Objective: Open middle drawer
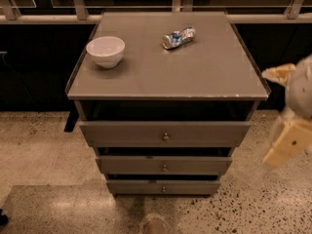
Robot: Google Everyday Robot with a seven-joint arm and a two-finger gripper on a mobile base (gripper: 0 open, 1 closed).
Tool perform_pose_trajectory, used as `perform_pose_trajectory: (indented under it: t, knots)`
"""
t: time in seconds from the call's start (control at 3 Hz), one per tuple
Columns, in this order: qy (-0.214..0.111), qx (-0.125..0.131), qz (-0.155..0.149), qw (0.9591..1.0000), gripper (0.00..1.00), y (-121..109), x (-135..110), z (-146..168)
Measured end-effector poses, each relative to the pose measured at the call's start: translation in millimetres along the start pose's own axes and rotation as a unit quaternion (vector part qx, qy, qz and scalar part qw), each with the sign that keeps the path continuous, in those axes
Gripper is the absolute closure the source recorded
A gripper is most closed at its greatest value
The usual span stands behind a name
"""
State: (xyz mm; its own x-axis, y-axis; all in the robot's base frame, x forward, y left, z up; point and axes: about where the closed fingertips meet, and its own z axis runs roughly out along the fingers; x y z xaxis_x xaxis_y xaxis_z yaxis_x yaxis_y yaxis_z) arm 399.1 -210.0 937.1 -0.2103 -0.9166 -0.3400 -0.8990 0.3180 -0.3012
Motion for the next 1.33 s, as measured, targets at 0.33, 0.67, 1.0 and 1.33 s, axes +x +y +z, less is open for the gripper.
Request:
perform_pose_trajectory:
  t: [0.33,0.67,1.0,1.33]
  knots:
    - [-0.064,-0.017,0.052,0.9964,0.00,42.6,22.3,53.1]
    - [-0.084,-0.006,0.105,0.9910,0.00,60.5,42.5,65.3]
    - [-0.084,-0.006,0.105,0.9910,0.00,60.5,42.5,65.3]
    - [-0.085,0.006,0.135,0.9872,0.00,65.2,55.6,73.8]
